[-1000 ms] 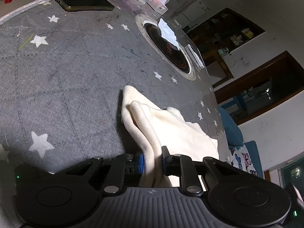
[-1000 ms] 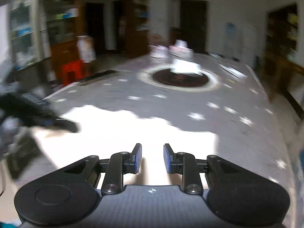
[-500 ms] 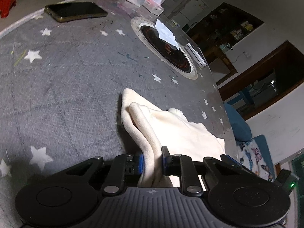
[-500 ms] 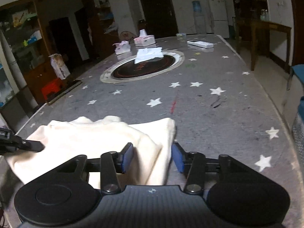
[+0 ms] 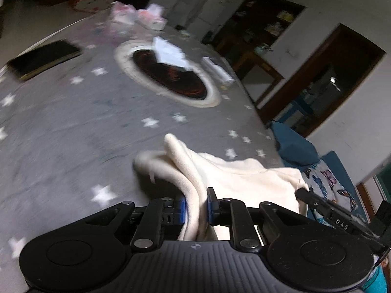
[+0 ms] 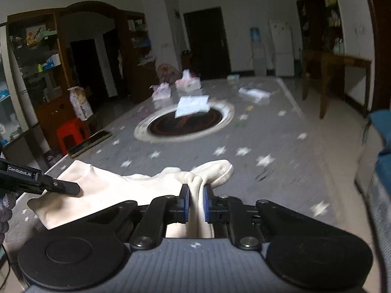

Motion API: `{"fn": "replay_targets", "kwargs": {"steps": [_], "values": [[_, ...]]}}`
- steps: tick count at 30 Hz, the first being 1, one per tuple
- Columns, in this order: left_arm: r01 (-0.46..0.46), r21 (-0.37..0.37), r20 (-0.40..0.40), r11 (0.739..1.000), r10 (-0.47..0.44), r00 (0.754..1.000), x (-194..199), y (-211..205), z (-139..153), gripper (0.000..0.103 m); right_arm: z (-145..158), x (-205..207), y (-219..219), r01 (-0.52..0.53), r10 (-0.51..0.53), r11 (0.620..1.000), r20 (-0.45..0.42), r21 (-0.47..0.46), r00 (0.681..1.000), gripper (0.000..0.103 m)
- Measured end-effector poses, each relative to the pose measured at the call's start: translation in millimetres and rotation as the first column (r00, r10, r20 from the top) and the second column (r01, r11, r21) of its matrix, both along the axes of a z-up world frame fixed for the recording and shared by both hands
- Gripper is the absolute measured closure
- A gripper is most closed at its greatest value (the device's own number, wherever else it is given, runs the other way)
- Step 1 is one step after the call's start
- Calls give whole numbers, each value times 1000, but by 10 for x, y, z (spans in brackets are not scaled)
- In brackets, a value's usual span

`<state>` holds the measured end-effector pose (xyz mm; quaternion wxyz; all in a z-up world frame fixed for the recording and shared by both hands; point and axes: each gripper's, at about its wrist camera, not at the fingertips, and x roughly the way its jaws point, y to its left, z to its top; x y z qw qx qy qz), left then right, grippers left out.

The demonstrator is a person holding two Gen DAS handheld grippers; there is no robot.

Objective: Fold clothes

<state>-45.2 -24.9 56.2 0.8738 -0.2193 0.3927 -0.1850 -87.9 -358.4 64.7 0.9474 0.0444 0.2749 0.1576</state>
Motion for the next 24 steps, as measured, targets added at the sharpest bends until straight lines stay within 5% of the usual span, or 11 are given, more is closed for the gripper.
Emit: {"fn": "replay_targets", "kwargs": {"steps": [13,24], "values": [[153,22,46,988,-154,987,535,-1065,232,86,407,85,-713,196,-184,971,93,-134,978,93],[209,122,3,970,-211,977,655,-1518,34,86,115,216,-972,237,-235,955,32,-177,971,93]]}}
